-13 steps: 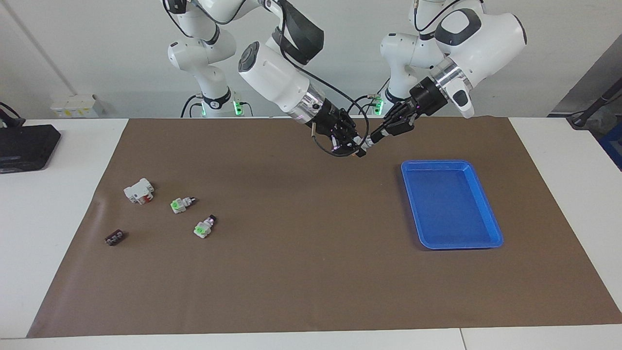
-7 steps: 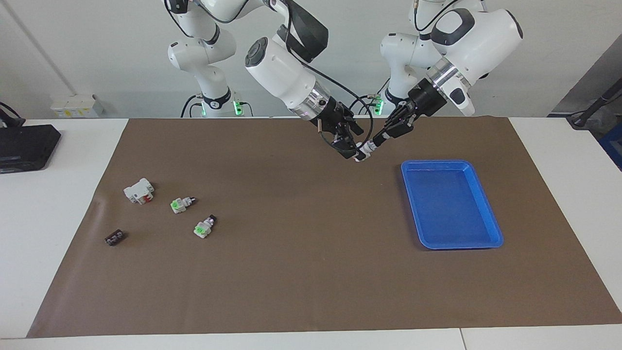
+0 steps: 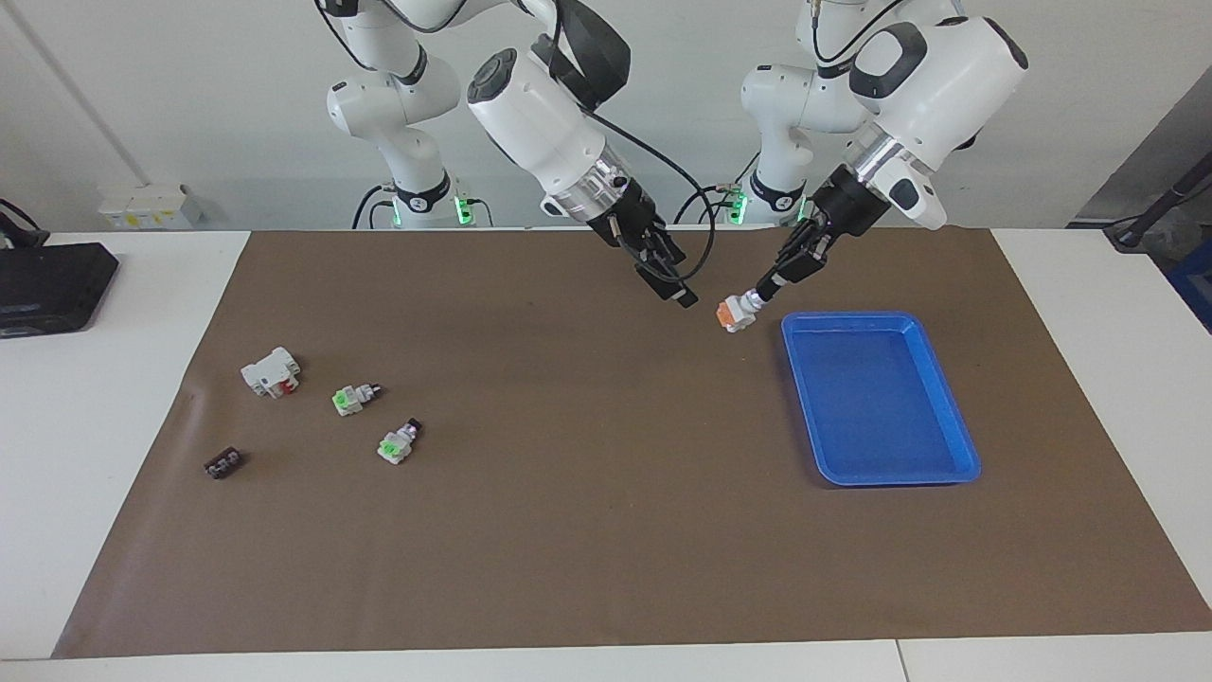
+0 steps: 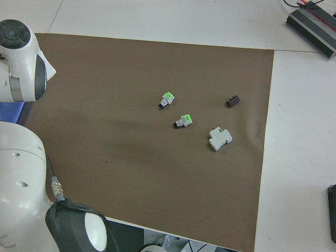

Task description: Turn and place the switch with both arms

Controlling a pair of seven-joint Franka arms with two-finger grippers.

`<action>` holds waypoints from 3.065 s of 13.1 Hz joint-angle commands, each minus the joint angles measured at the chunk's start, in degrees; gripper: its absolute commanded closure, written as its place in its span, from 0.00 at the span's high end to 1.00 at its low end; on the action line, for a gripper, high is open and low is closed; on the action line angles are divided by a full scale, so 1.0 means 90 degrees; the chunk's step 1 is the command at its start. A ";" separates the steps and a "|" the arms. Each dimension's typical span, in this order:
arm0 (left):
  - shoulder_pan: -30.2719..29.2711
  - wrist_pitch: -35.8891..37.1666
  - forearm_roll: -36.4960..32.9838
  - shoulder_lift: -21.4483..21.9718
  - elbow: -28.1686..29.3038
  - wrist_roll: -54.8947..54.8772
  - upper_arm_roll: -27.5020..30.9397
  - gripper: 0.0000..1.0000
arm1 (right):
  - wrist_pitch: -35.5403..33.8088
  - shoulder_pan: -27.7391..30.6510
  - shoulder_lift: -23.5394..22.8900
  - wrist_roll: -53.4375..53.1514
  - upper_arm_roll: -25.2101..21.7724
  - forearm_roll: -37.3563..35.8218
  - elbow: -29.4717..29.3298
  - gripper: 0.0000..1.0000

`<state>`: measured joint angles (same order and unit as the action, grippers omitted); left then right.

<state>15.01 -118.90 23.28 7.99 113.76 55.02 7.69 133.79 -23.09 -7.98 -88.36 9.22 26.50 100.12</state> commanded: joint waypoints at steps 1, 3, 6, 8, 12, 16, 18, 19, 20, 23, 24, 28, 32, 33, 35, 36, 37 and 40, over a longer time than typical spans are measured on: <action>-0.0883 0.0300 -0.0446 0.0245 0.0328 -0.1486 -0.0044 0.00 | -0.0313 0.0425 0.0194 0.1170 0.0060 -0.0569 0.0233 1.00; -0.1422 0.0282 -0.1099 0.0206 0.0514 -0.3000 -0.0044 0.00 | -0.0742 0.0757 0.0203 0.2283 0.0050 -0.1027 0.0242 1.00; -0.1853 -0.0010 -0.1639 -0.0164 0.0554 -0.4537 -0.0044 0.00 | -0.1387 0.1235 0.0242 0.4031 0.0060 -0.2023 0.0233 1.00; -0.1873 -0.0215 -0.1815 -0.0477 0.0602 -0.4910 -0.0044 0.00 | -0.1681 0.1558 0.0301 0.5135 0.0060 -0.2629 0.0233 1.00; -0.1854 -0.1259 -0.2079 -0.0721 0.1363 -0.5613 -0.0054 0.00 | -0.1925 0.2163 0.0447 0.6740 0.0060 -0.3002 0.0184 1.00; -0.1737 -0.1194 -0.2089 -0.0956 0.0909 -0.5956 -0.0073 0.62 | -0.2802 0.2564 0.0983 0.7277 0.0041 -0.3003 0.0018 1.00; -0.1425 -0.0319 -0.2099 -0.1355 -0.0182 -0.5957 -0.0073 0.74 | -0.3504 0.2750 0.1043 0.7435 0.0040 -0.3003 -0.0351 1.00; -0.1318 0.0228 -0.2099 -0.1618 -0.0846 -0.5957 -0.0073 0.74 | -0.3740 0.2828 0.1043 0.7435 0.0040 -0.2993 -0.0518 1.00; -0.1123 0.0697 -0.2099 -0.1775 -0.1394 -0.5957 -0.0073 0.74 | -0.3878 0.2887 0.1053 0.7474 0.0031 -0.2993 -0.0645 1.00; -0.0547 0.1869 -0.2118 -0.2303 -0.2841 -0.5947 -0.0063 0.74 | -0.4249 0.2926 0.1130 0.7660 -0.0027 -0.2993 -0.0783 1.00; -0.0487 0.2396 -0.2108 -0.2372 -0.3125 -0.5957 -0.0063 0.74 | -0.4269 0.2936 0.1179 0.7669 -0.0047 -0.3003 -0.0773 1.00; -0.0389 0.3873 -0.2518 -0.2314 -0.3996 -0.6286 -0.0054 0.73 | -0.4483 0.3335 0.1297 0.8174 -0.0106 -0.3012 -0.0754 1.00; -0.0477 0.4091 -0.2831 -0.1943 -0.3968 -0.7089 0.0005 0.75 | -0.4592 0.2832 0.1346 0.8685 -0.0787 -0.3129 -0.0783 1.00; -0.0477 0.3965 -0.2802 -0.1933 -0.3948 -0.7089 0.0005 0.77 | -0.4582 0.2664 0.1336 0.8695 -0.1012 -0.3226 -0.0793 1.00; -0.0477 0.3856 -0.2753 -0.1894 -0.3861 -0.7070 0.0005 0.94 | -0.4592 0.2634 0.1355 0.8705 -0.1043 -0.3198 -0.0754 1.00; -0.0467 0.3866 -0.2753 -0.1875 -0.3860 -0.7051 0.0005 0.99 | -0.4601 0.2624 0.1404 0.8695 -0.1053 -0.3188 -0.0657 1.00; -0.0438 0.3866 -0.2743 -0.1875 -0.3860 -0.7031 0.0005 0.99 | -0.4563 0.2624 0.1424 0.8685 -0.1053 -0.3159 -0.0579 1.00; -0.0398 0.3867 -0.2695 -0.1923 -0.3890 -0.6924 -0.0014 0.99 | -0.4601 0.2614 0.1375 0.8695 -0.1044 -0.3208 -0.0627 1.00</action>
<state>10.95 -83.40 -0.76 -9.59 78.32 -7.82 7.52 92.80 0.90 3.75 -10.91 0.21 -1.36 93.68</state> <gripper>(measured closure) 0.009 0.000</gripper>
